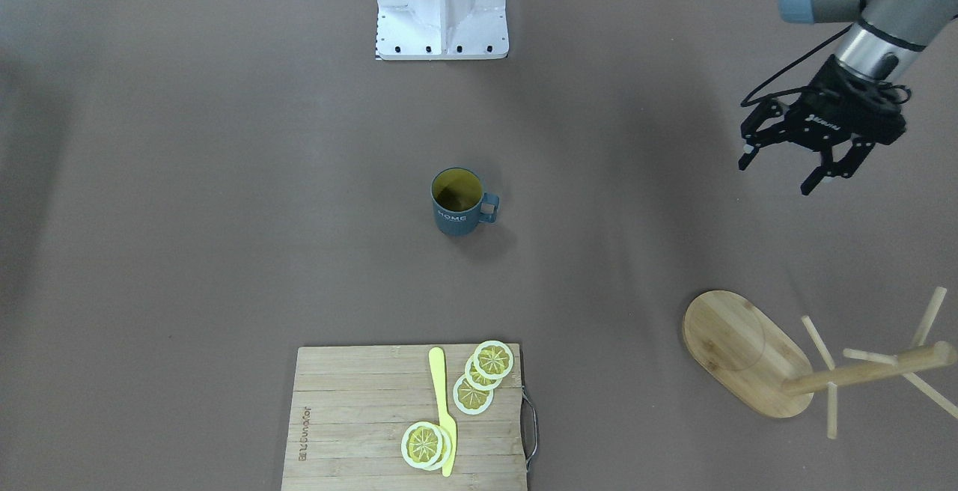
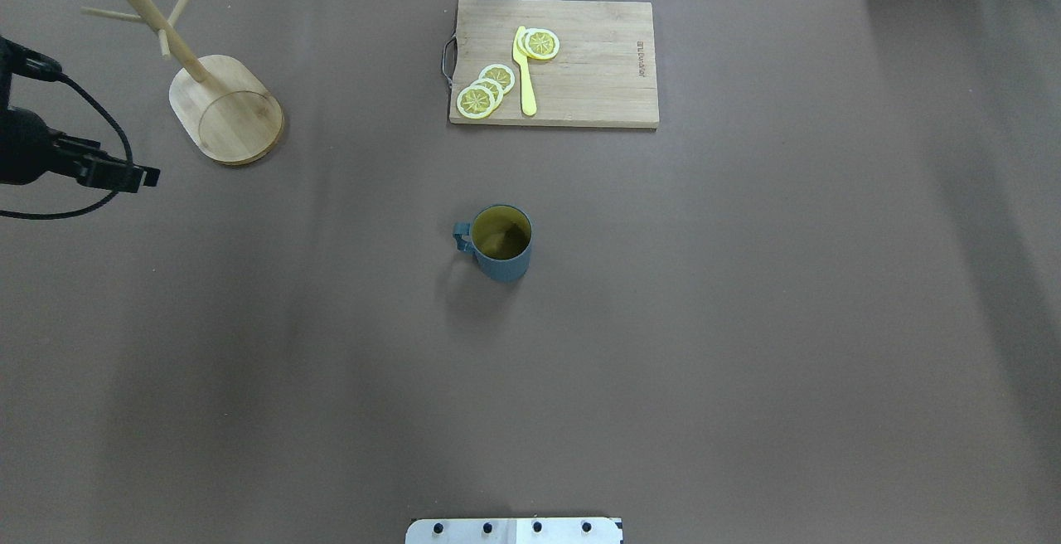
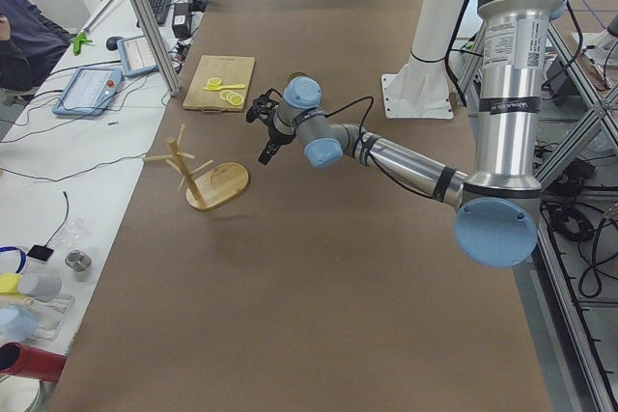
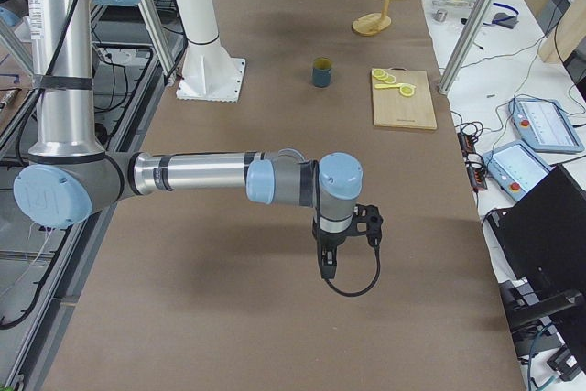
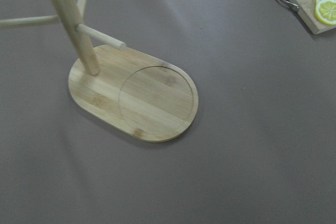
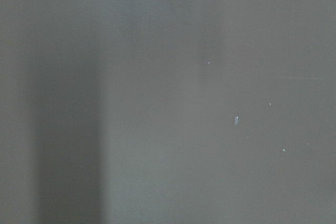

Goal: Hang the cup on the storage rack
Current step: 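Move the left gripper toward the teal mug's handle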

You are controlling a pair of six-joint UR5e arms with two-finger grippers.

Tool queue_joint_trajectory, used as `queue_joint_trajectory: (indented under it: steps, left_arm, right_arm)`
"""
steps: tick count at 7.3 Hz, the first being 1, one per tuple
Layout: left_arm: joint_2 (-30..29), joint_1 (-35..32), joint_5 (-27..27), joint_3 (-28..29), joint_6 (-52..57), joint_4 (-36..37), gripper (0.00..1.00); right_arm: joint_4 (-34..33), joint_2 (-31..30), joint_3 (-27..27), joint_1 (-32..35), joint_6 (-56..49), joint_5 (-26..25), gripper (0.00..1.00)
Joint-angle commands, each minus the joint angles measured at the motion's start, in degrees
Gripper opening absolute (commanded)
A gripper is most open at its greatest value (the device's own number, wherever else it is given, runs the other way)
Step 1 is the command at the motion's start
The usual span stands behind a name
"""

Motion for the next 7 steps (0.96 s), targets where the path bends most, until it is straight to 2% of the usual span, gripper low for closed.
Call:
queue_joint_trajectory:
  steps: [1,2,4,6,7]
  left_arm:
    - [-8.5,9.3,5.0,4.1,-2.0,-0.8,0.98]
    - [-9.5,11.5,5.8,4.6,-3.8,-2.0,0.98]
    - [-10.7,19.8,18.3,7.4,-4.6,-6.2,0.98]
    - [-18.4,22.6,20.9,13.2,-4.8,-6.9,0.98]
    - [-19.0,23.4,21.0,13.5,-4.6,-6.9,0.96]
  right_arm:
    - [7.6,-2.6,-5.9,0.8,-0.6,0.5,1.00]
    - [7.9,-2.6,-7.0,0.8,-0.7,0.5,1.00]
    - [8.1,-2.8,-7.2,0.8,-0.6,0.5,1.00]
    - [8.1,-2.8,-7.6,0.8,-0.6,0.5,1.00]
    - [8.1,-2.8,-8.0,0.8,-0.6,0.5,1.00]
